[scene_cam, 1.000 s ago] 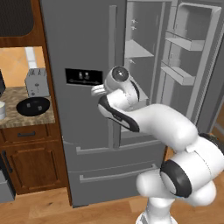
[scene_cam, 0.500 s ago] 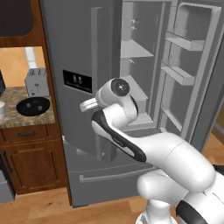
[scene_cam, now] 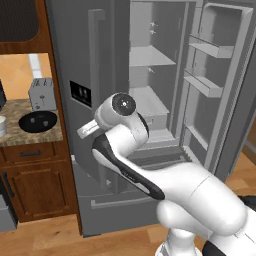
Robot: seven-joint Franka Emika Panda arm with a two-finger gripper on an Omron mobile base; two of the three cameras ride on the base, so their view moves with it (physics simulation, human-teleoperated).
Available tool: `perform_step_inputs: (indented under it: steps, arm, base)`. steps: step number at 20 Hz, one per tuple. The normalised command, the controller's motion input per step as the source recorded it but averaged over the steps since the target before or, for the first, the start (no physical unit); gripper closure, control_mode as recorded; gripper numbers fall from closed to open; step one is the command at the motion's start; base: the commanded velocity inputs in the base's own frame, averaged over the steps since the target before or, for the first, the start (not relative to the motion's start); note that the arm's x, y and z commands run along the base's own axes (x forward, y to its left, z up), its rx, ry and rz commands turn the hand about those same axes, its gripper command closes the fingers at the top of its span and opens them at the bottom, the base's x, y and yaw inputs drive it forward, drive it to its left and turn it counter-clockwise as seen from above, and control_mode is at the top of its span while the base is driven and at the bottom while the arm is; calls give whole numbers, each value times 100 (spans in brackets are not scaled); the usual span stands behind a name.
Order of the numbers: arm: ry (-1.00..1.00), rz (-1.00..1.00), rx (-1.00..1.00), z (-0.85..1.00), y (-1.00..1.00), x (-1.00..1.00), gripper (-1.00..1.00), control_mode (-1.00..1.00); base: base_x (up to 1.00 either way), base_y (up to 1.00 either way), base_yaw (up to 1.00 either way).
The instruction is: Grab a lemon wedge from the fridge and one ice cube from the ice bowl, and put them in the glass of lemonade.
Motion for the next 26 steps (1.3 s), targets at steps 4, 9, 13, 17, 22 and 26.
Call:
perform_step_inputs:
  steps: [4,9,13,17,22,26]
  arm:
    - [-2,0,-7,35,4,-57,100,-100]
    - [-13,1,-2,32,-1,-95,100,-100]
    - [-21,-5,5,30,-59,-81,100,-100]
    - [-8,-12,13,43,-82,-53,100,-100]
    - [2,-8,13,58,-99,-11,100,-100]
    - [28,0,2,18,-80,55,100,-100]
  base:
    - [0,0,0]
    - [0,0,0]
    - [0,0,0]
    - [0,0,0]
    - [0,0,0]
    - [0,0,0]
